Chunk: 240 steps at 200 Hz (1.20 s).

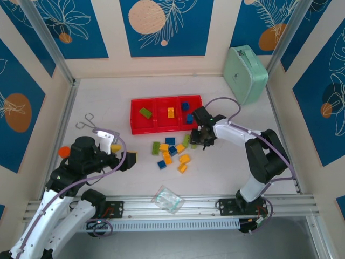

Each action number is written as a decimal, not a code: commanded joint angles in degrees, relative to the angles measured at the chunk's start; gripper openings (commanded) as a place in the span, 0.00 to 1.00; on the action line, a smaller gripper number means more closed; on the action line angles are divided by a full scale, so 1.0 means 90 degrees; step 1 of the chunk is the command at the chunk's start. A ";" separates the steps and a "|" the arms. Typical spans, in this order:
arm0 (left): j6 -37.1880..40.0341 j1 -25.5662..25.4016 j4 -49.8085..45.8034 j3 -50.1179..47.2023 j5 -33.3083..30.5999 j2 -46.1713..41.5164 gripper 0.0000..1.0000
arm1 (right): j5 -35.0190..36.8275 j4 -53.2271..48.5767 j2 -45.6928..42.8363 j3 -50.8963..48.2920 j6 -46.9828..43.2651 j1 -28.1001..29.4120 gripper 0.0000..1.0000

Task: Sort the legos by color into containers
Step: Move the lego to the center of the table, then pick up the lego from the center of the table.

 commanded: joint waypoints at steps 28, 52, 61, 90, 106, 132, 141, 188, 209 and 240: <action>-0.0014 -0.0064 -0.0015 -0.0045 0.0020 0.0019 0.99 | 0.0103 -0.0383 -0.0671 -0.0126 -0.0240 -0.0150 0.45; -0.0014 -0.0064 -0.0025 -0.0045 0.0011 0.0029 0.99 | -0.0084 -0.0349 -0.0708 -0.0010 -0.0211 -0.0100 0.51; -0.0016 -0.0064 -0.0023 -0.0044 0.0008 0.0027 0.99 | -0.0119 -0.0339 -0.0641 0.0073 -0.0179 -0.0066 0.52; -0.0019 -0.0064 -0.0034 -0.0035 0.0000 0.0019 0.99 | -0.0398 -0.0338 -0.0156 0.0344 0.0120 -0.0027 0.53; -0.0020 -0.0064 -0.0034 -0.0035 0.0010 0.0022 0.99 | -0.0499 -0.0219 0.0050 0.0370 0.0301 0.0005 0.54; -0.0009 -0.0064 -0.0025 -0.0042 0.0037 0.0019 0.99 | -0.0447 -0.0097 0.0367 0.0445 0.0417 0.0134 0.54; -0.0008 -0.0064 -0.0023 -0.0045 0.0037 0.0018 0.99 | -0.0373 -0.0132 0.0501 0.0494 0.0447 0.0164 0.54; -0.0011 -0.0064 -0.0010 -0.0044 0.0048 0.0000 0.99 | 0.0055 -0.0199 0.0900 0.0463 0.0394 0.0156 0.49; -0.0010 -0.0064 -0.0020 -0.0045 0.0056 -0.0003 0.99 | 0.0223 -0.0230 0.0978 0.0451 0.0313 0.0150 0.45; 0.0001 -0.0064 -0.0005 -0.0045 0.0057 -0.0039 0.99 | 0.0365 -0.0316 0.0913 0.0468 0.0146 0.0140 0.35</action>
